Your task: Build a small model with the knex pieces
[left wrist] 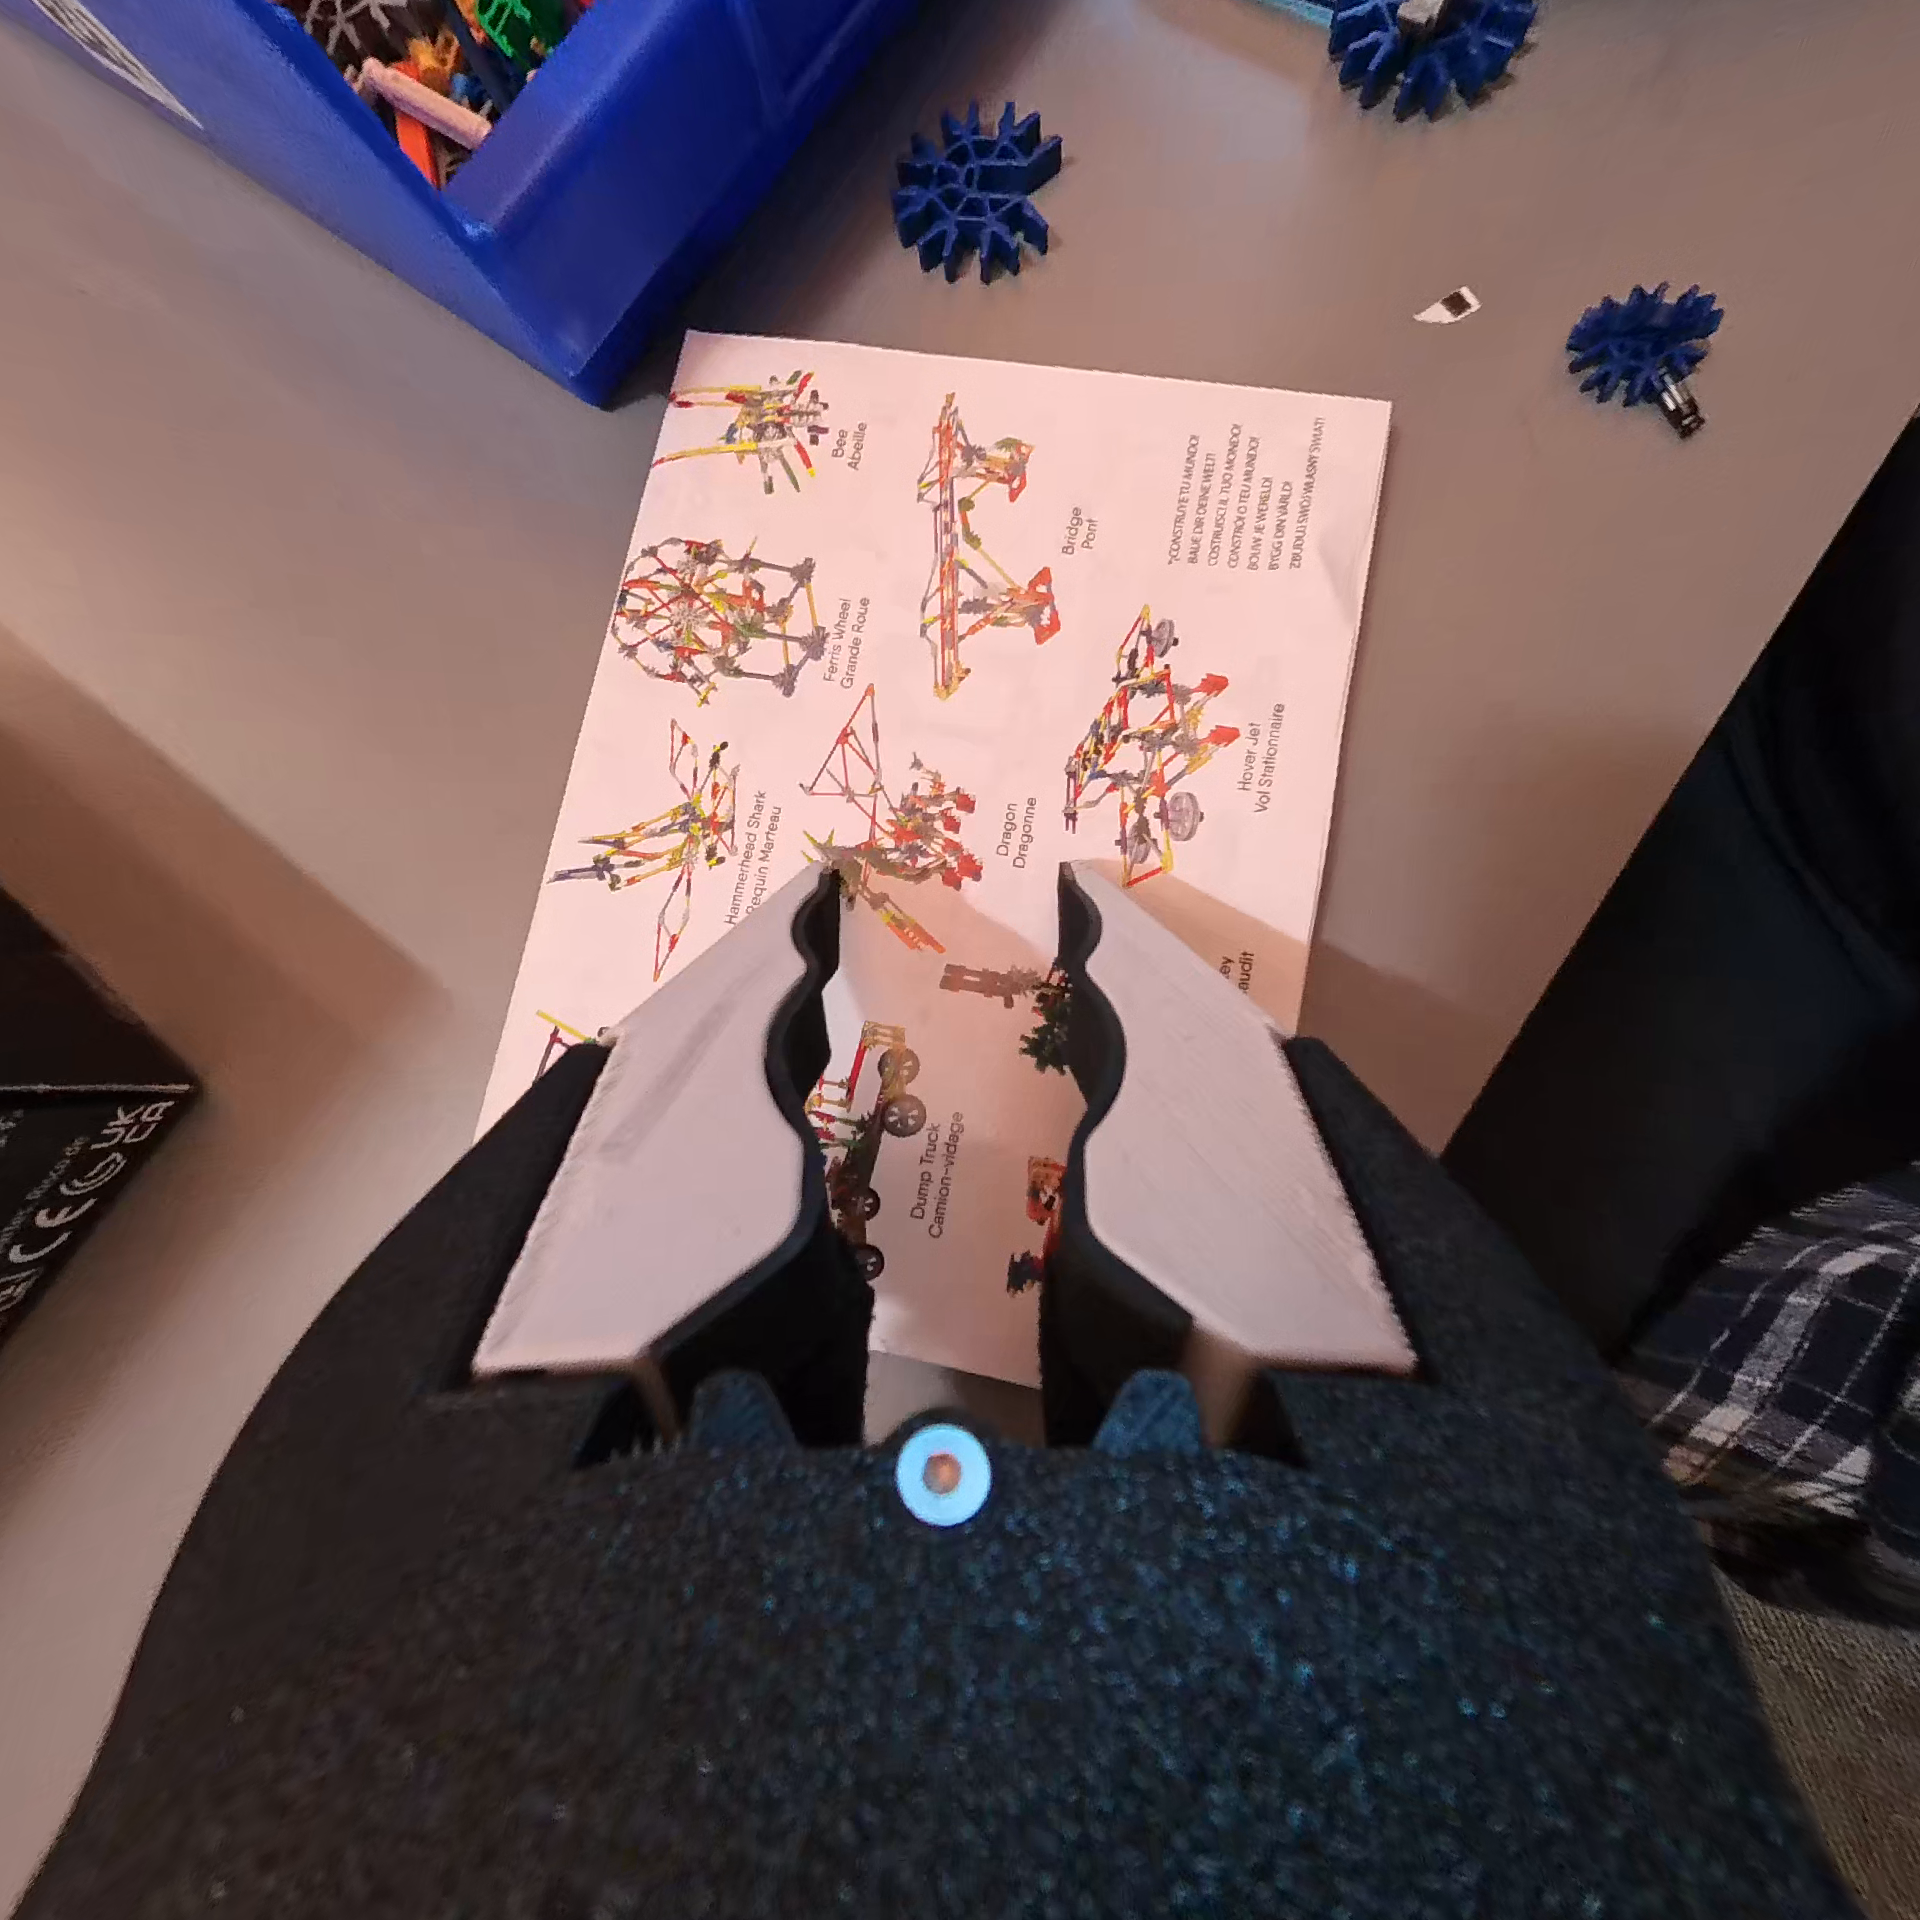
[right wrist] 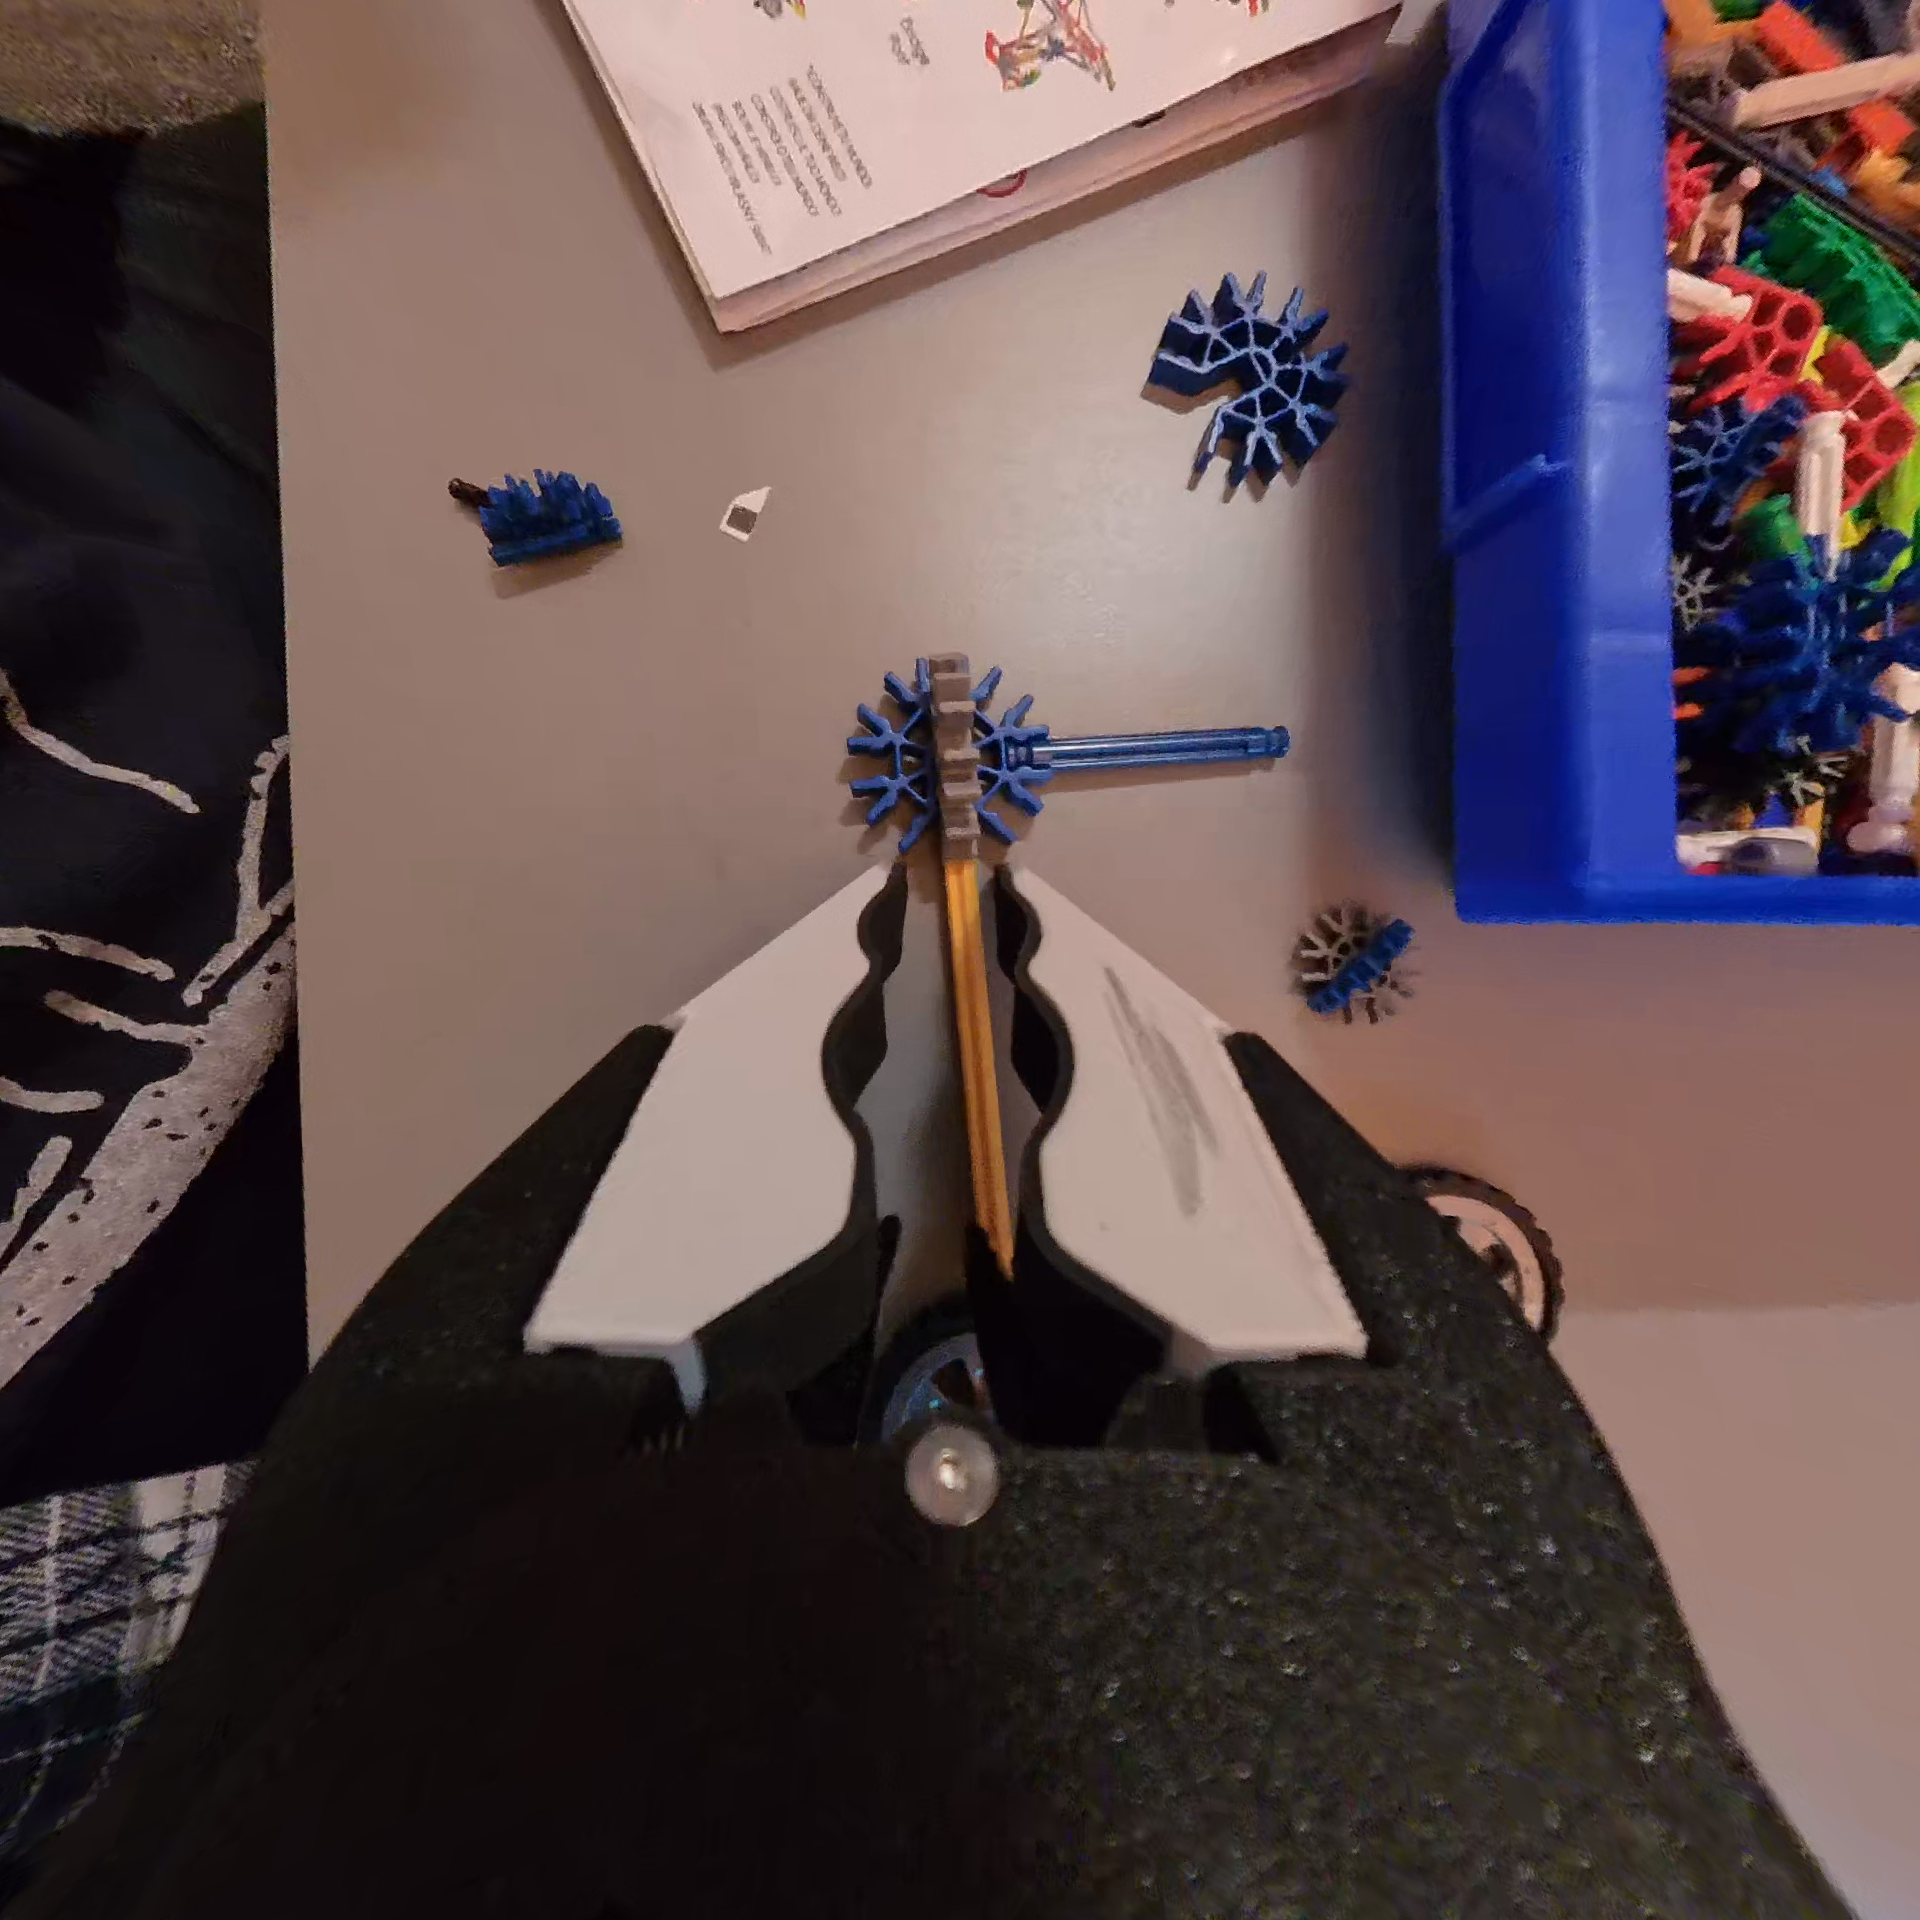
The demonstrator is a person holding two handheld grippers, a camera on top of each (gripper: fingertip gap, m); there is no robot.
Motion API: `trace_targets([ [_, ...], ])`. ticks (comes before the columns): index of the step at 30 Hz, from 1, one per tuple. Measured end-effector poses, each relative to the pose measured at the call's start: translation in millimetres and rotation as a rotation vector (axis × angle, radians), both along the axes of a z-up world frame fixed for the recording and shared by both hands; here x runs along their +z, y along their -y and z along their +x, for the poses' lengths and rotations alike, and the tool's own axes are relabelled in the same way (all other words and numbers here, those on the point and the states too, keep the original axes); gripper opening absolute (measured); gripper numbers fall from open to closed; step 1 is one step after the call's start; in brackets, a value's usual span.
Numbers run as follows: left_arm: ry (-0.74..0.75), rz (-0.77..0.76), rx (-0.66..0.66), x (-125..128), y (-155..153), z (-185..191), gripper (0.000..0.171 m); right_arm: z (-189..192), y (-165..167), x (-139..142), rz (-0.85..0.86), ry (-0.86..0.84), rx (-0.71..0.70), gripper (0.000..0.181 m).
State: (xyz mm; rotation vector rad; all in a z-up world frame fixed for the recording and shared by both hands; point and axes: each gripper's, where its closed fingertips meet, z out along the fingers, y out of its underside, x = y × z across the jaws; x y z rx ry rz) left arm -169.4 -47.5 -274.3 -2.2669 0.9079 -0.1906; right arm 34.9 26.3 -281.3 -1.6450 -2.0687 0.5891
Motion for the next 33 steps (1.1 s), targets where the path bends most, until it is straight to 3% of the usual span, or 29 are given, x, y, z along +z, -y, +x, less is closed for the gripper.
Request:
trace_targets([
  [5, 0.002, 0.020, -0.002, 5, 5, -2, 0.040, 2, -2, 0, 0.008, 0.008, 0.007, 0.006],
  [12, 0.002, 0.009, 0.009, 1, 11, -7, 0.040, 6, 1, 0, 0.017, 0.039, 0.066, 0.006],
  [22, 0.013, 0.008, 0.000, -2, 11, -5, 0.040, -3, 0, 10, 0.058, 0.022, 0.065, 0.043],
  [28, 0.019, 0.009, -0.005, -2, 11, -4, 0.039, -15, 4, 7, 0.047, -0.002, 0.076, 0.030],
  [33, 0.027, 0.007, -0.009, -3, 11, -4, 0.039, -13, 7, 6, 0.037, 0.007, 0.109, 0.029],
])
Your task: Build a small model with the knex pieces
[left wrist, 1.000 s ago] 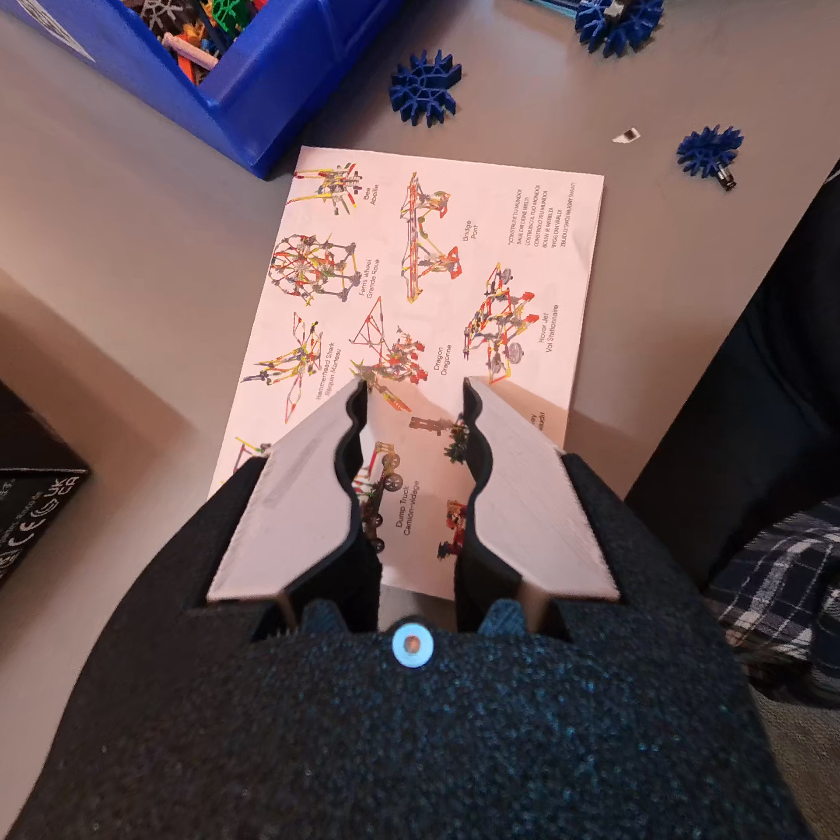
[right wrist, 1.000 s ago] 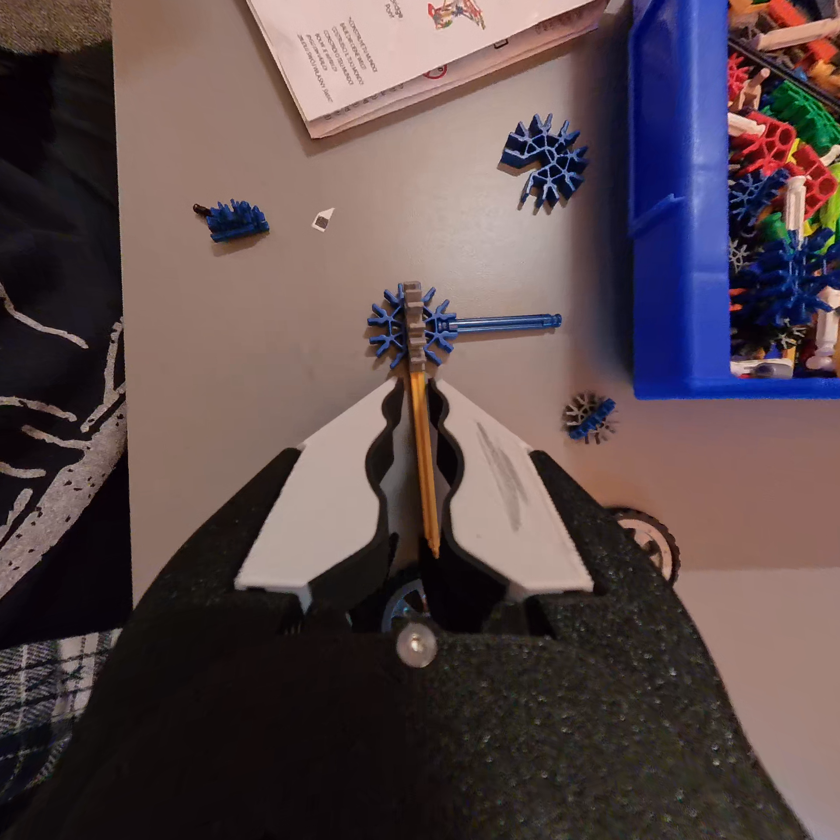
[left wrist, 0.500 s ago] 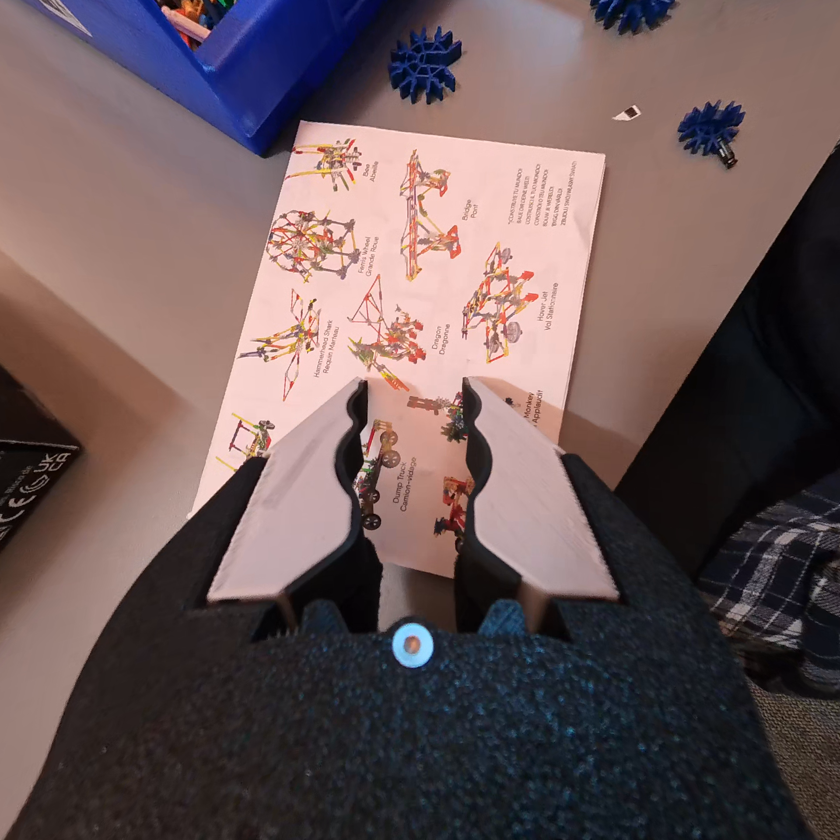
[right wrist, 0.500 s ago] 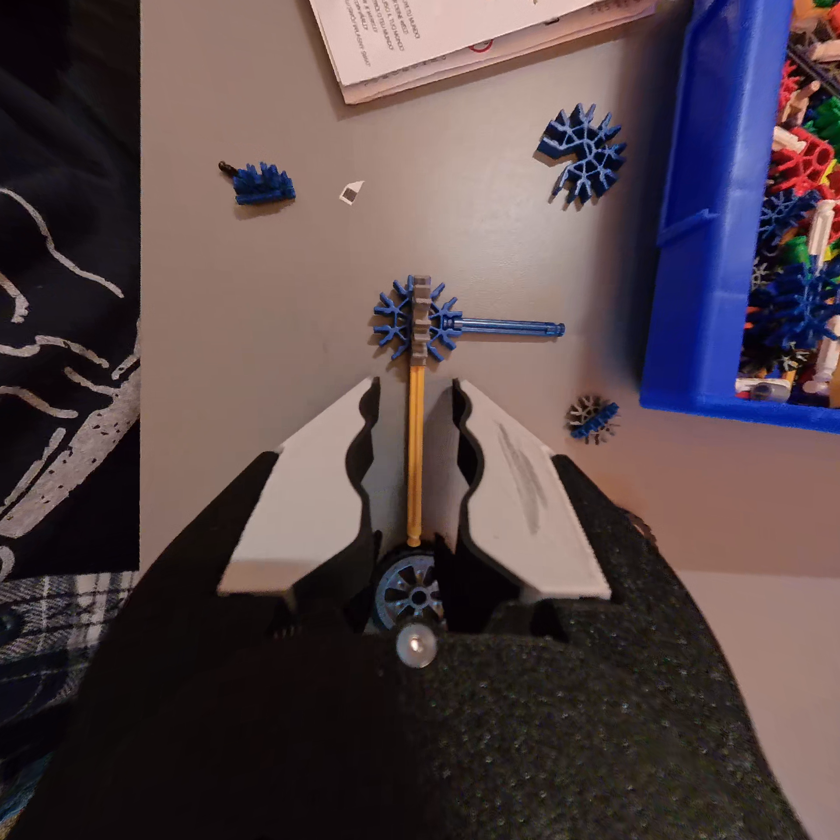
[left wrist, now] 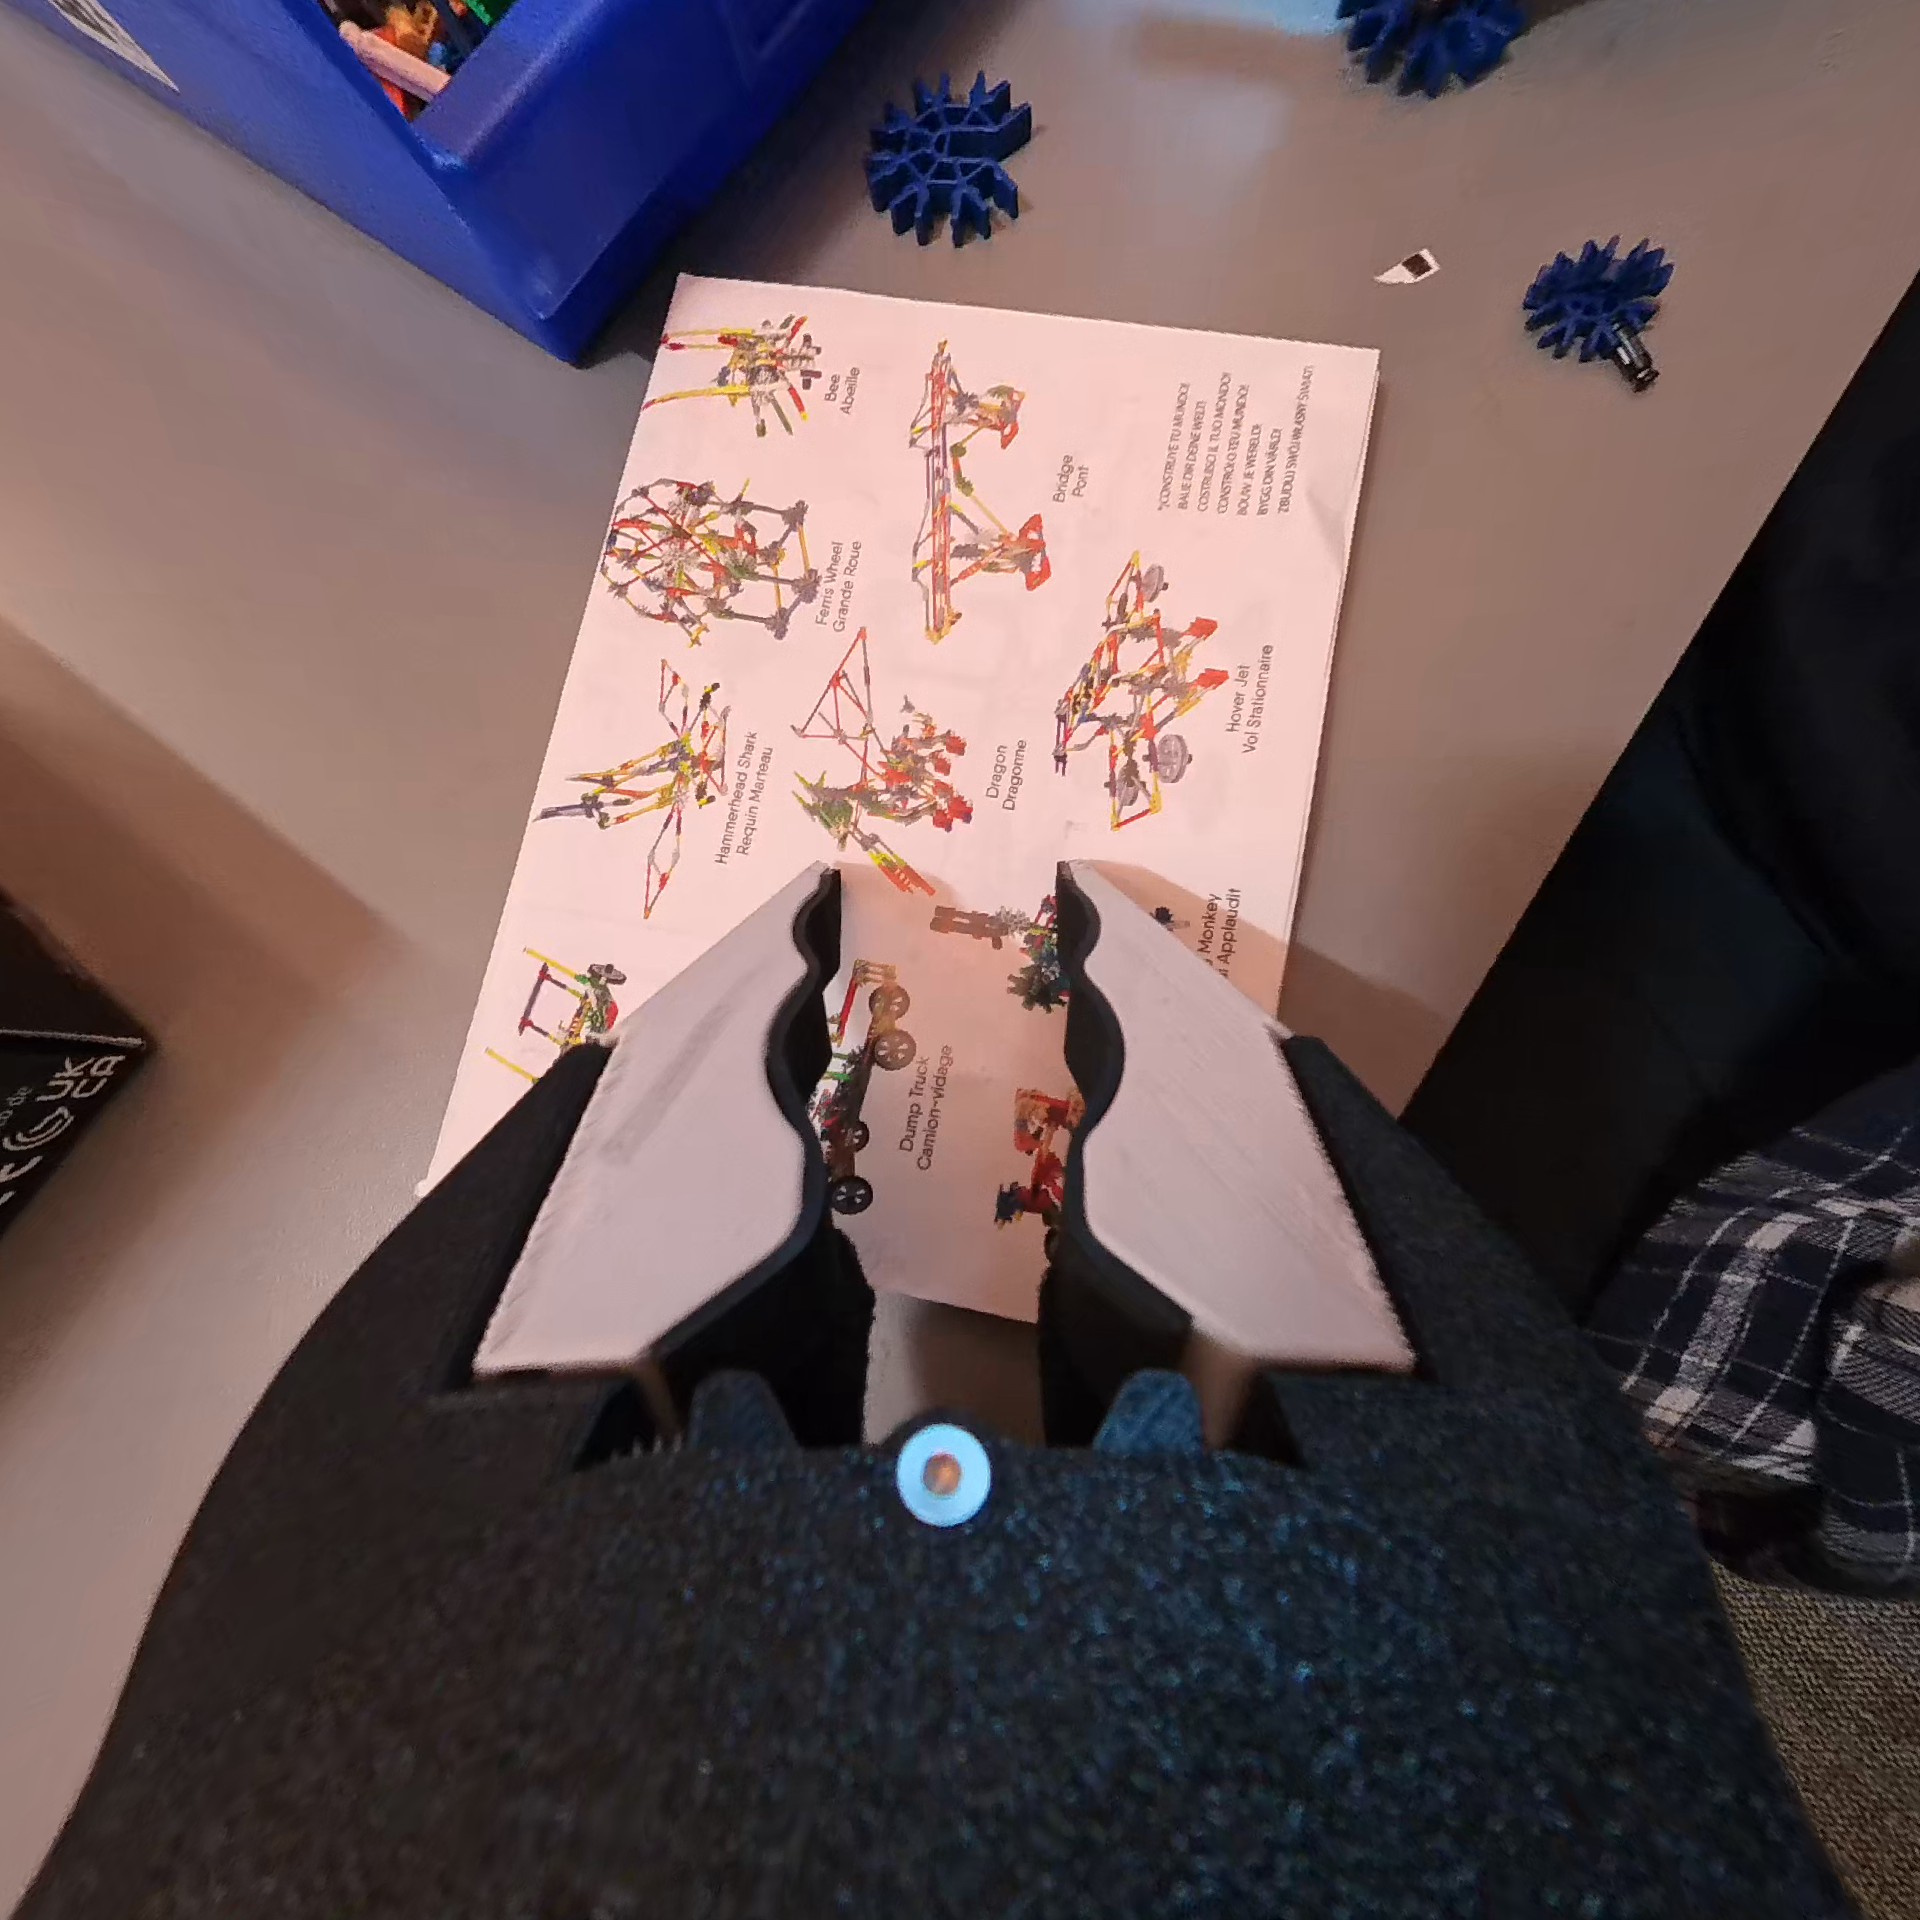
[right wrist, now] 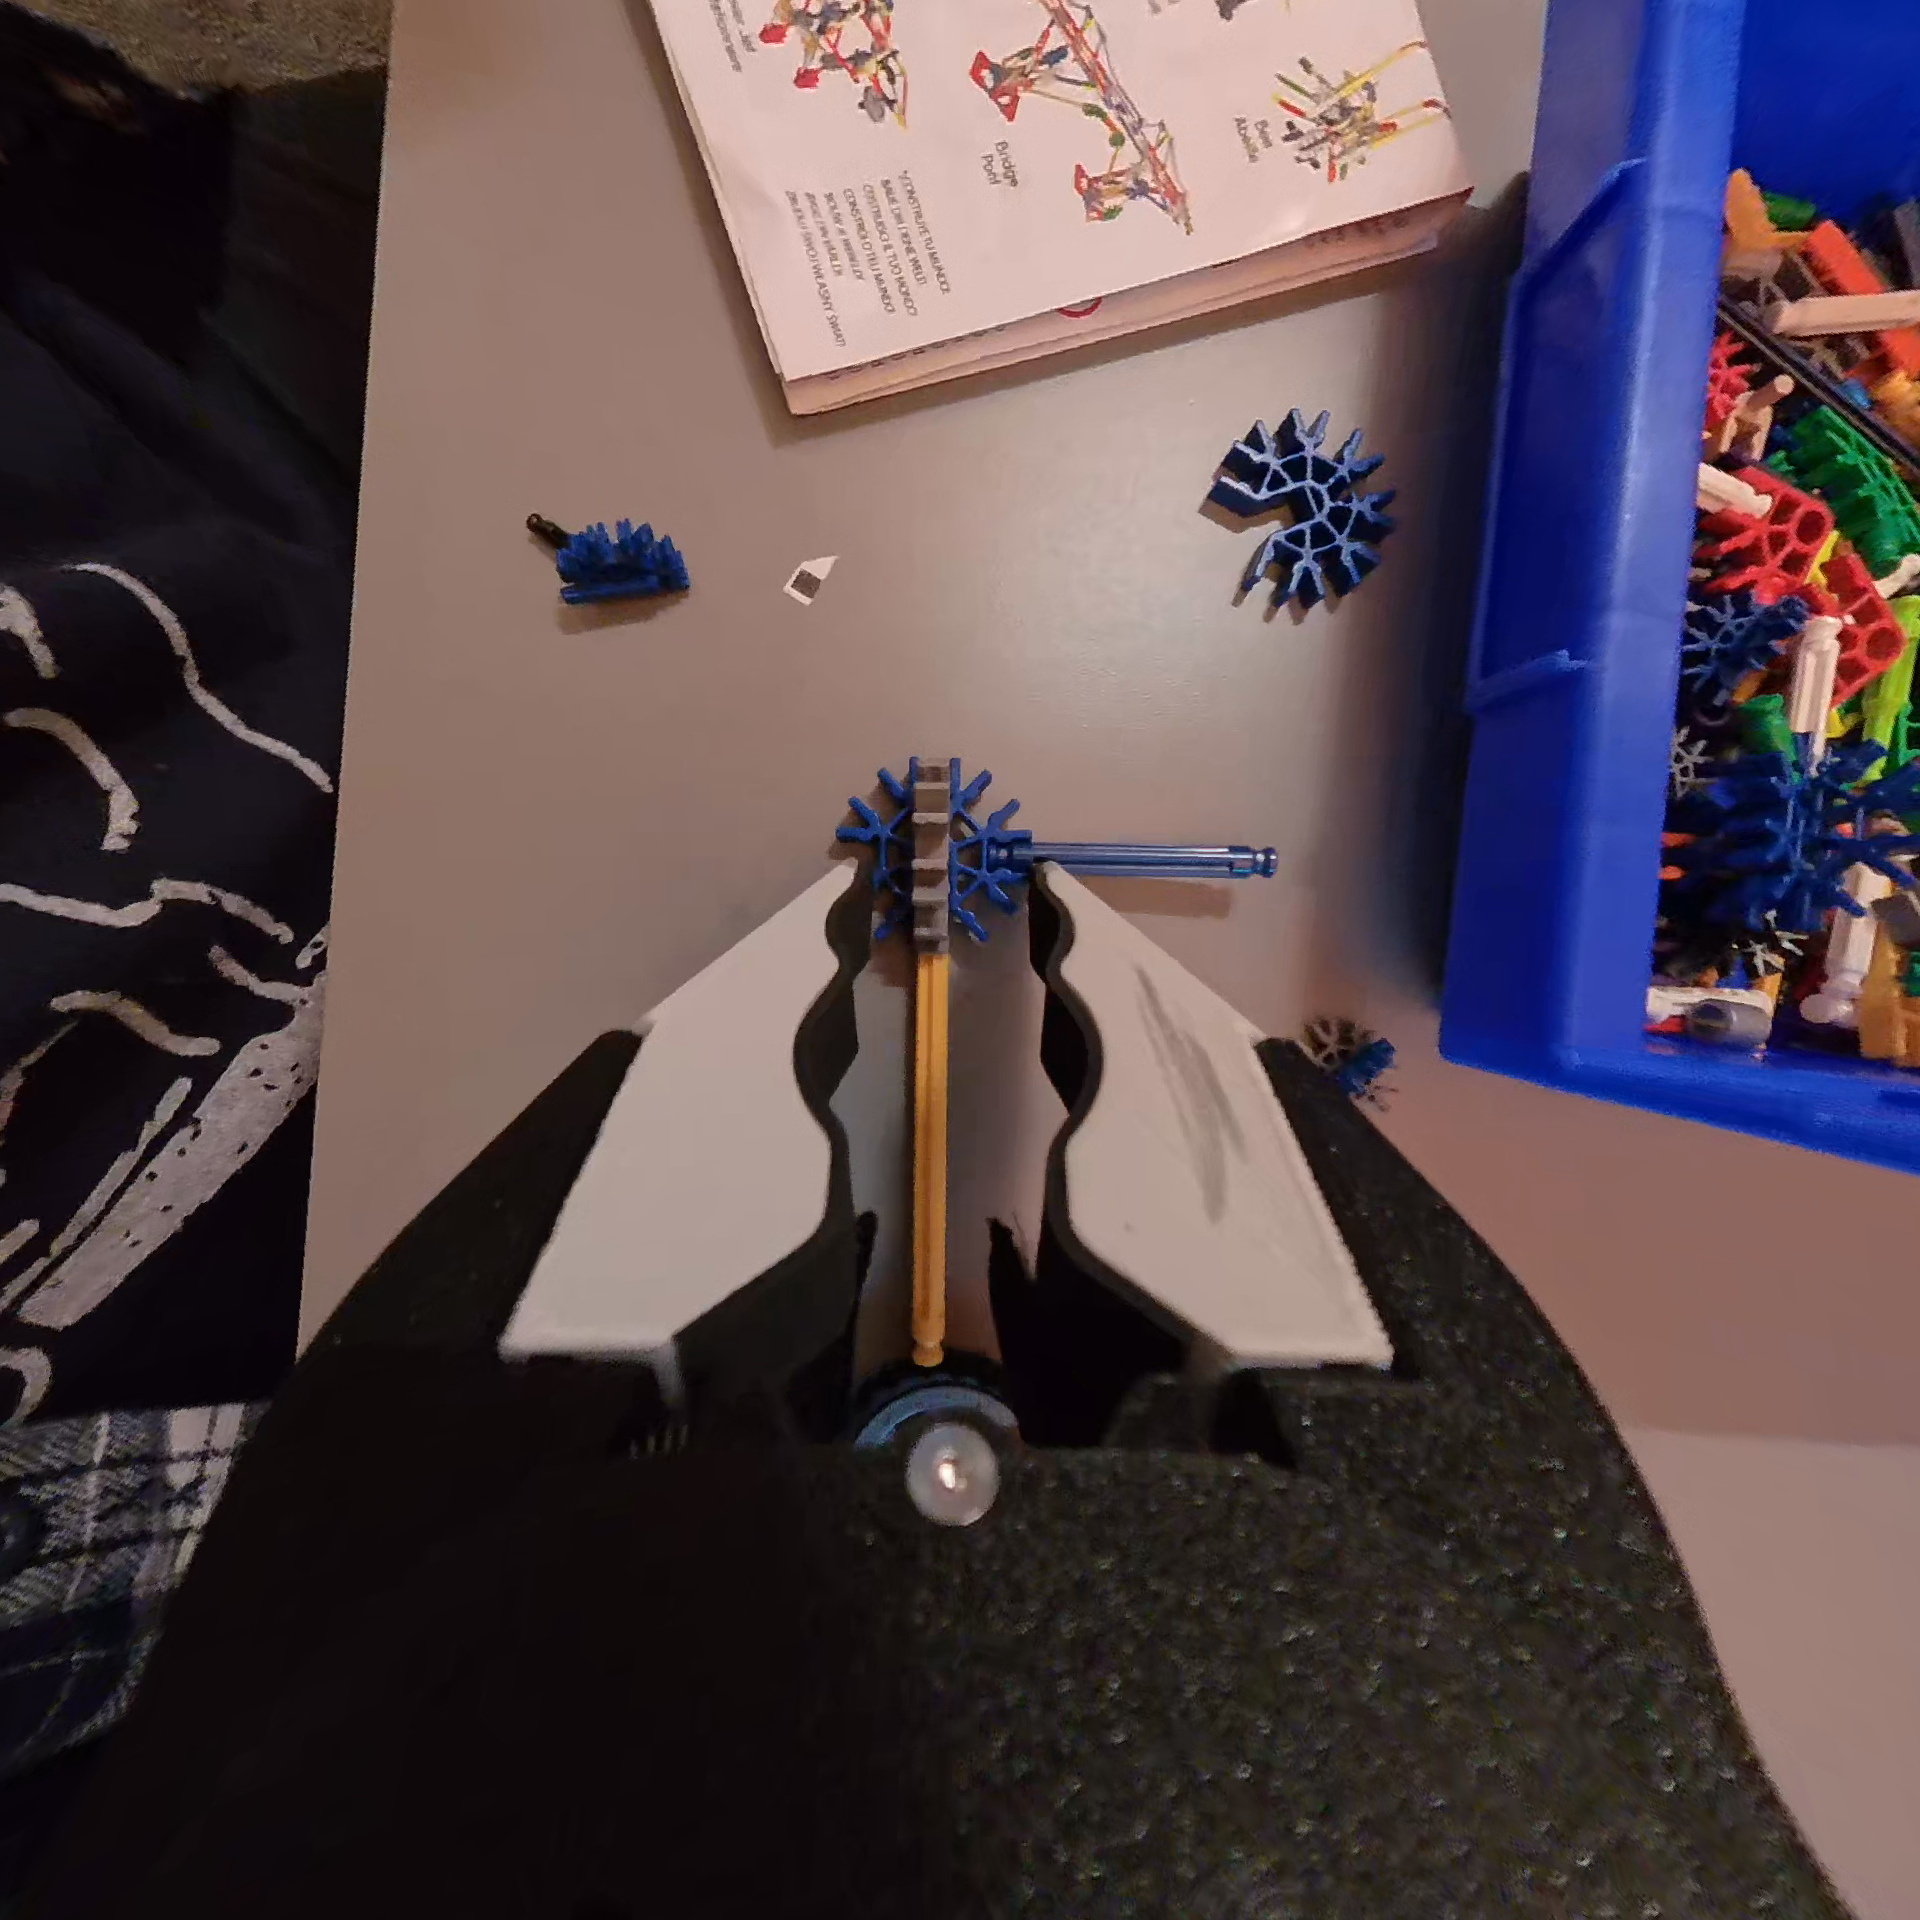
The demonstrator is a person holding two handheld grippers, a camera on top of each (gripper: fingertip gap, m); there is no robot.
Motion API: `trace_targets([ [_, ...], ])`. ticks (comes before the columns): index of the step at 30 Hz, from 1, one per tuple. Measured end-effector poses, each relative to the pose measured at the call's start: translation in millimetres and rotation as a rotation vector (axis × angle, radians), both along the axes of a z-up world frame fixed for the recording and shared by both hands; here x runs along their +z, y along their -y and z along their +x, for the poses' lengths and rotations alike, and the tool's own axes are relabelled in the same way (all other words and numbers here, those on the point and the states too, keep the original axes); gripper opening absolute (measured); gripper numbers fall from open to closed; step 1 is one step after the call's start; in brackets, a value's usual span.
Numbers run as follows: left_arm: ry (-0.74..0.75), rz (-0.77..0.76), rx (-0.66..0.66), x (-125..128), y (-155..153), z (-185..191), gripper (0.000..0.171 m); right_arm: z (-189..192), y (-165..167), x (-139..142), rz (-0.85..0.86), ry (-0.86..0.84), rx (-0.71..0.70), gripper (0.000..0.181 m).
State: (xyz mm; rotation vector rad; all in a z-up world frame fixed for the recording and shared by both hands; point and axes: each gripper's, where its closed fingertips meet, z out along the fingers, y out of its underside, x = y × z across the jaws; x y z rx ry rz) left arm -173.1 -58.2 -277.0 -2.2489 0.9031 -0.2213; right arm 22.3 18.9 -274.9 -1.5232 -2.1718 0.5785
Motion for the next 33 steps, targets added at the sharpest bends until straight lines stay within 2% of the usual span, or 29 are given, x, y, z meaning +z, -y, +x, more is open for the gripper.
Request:
trace_targets([
  [10, 0.003, 0.006, -0.009, 1, -1, 0, 0.040, 9, 18, 0, -0.055, 0.024, 0.099, 0.028],
  [19, 0.003, 0.054, -0.039, 22, -5, 13, 0.047, 4, 12, 18, -0.049, -0.055, 0.064, 0.035],
  [26, -0.023, 0.077, -0.114, 29, -17, 43, 0.048, -34, -12, 24, 0.023, -0.112, -0.096, 0.048],
  [30, -0.036, 0.079, -0.138, 29, -24, 52, 0.048, -64, -15, 15, 0.051, -0.106, -0.106, 0.039],
  [33, -0.047, 0.090, -0.145, 33, -28, 54, 0.048, -83, -21, 11, 0.055, -0.111, -0.125, 0.039],
])
